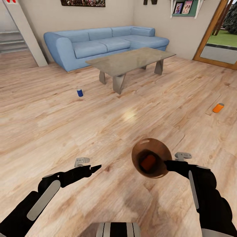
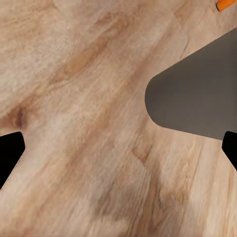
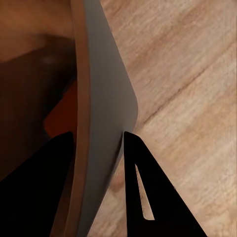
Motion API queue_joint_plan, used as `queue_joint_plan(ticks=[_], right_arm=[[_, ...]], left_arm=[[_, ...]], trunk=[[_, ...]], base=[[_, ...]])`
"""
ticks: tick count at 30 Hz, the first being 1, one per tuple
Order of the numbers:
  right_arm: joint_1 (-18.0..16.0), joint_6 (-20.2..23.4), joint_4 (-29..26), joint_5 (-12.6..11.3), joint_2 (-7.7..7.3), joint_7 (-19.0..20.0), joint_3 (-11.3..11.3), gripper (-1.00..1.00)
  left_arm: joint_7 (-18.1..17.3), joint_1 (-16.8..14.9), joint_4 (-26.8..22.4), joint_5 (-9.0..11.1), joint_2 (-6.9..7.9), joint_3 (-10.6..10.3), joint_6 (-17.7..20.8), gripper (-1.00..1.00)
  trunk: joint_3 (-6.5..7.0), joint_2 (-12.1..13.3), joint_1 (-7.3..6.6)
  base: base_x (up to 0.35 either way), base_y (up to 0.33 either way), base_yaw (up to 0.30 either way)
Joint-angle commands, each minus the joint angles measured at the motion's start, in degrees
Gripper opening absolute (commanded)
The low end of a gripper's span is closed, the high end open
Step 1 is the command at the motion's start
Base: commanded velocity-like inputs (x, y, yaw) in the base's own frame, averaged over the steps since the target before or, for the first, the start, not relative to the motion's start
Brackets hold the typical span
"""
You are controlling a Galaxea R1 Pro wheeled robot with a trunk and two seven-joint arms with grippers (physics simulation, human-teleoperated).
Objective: Put the three can of soda from the living room inside the tash can in the kitchen.
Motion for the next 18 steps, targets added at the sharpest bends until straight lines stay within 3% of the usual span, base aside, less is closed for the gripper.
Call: queue_joint_plan(ticks=[1,10,18], right_arm=[[0.0,0.2,0.0,-1.1,0.0,0.1,0.0,-1.0],[0.0,0.2,0.0,-1.1,-0.05,0.1,0.0,-1.0],[0.0,0.2,0.0,-1.1,-0.08,0.1,0.0,-1.0]], left_arm=[[0.0,0.0,0.0,0.0,0.0,0.0,0.0,1.0],[0.1,0.0,0.0,0.0,0.0,0.0,0.0,1.0],[-0.1,0.0,0.0,-0.1,0.0,0.0,0.0,1.0]], trunk=[[0.08,0.0,0.0],[0.74,0.0,0.0],[0.87,0.0,0.0]], base=[[0.0,0.0,0.191],[0.0,0.0,0.172],[0.0,0.0,0.032]])
